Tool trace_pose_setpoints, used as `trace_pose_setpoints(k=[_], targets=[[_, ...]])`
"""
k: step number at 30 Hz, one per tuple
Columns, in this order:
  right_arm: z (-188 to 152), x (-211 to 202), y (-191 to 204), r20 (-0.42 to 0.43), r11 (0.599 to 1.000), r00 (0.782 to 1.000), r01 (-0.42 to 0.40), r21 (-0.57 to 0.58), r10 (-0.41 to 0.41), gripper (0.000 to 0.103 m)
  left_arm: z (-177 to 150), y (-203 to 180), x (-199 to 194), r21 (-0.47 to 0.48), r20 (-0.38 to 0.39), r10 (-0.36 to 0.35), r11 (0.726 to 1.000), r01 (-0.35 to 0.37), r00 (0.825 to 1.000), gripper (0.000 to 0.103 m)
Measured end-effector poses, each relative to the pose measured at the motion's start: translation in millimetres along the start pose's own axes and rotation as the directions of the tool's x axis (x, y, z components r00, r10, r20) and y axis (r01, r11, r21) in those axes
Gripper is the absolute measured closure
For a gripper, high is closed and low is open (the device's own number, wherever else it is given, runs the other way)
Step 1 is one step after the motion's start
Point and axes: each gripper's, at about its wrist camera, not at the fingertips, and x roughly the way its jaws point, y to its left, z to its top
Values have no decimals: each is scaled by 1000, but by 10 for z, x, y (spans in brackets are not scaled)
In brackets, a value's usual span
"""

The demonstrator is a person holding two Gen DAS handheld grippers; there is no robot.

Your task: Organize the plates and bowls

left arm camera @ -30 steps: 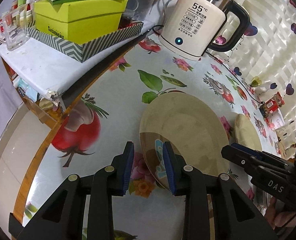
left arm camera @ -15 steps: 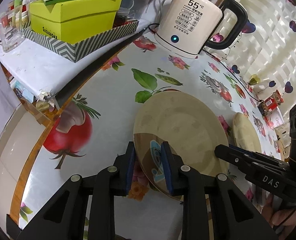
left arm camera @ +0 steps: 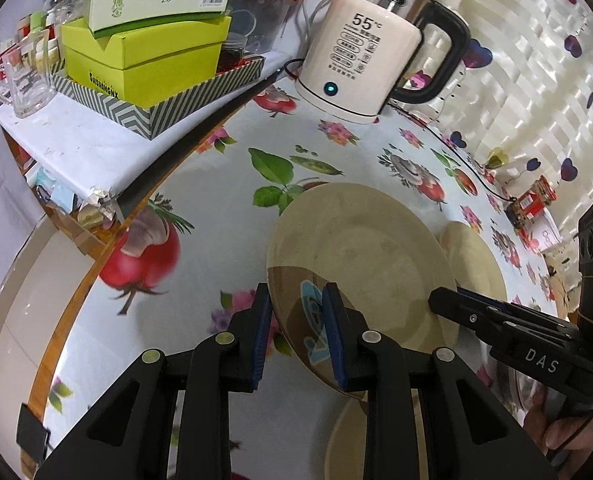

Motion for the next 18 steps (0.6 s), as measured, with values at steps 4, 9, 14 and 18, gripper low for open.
trace_pose_setpoints(k=[4, 9, 14, 18], targets=[[-117, -115, -31, 1, 1000, 1000, -5, 12, 5, 77, -109, -78, -97, 13, -1, -6, 1000, 6, 1000, 76], [-312, -276, -61, 4, 1000, 1000, -3, 15, 3, 77, -301, -183, -230, 32, -5, -16, 999, 16, 1000, 76], [-564, -441, -75, 5, 1000, 1000, 12, 10, -12, 77, -529, -259, -346, 39, -17, -21, 999, 22, 1000, 76], [-745, -530, -85, -2, 1000, 1000, 16, 12, -16, 77, -672, -304, -409, 39, -30, -23, 999, 24, 999, 76]])
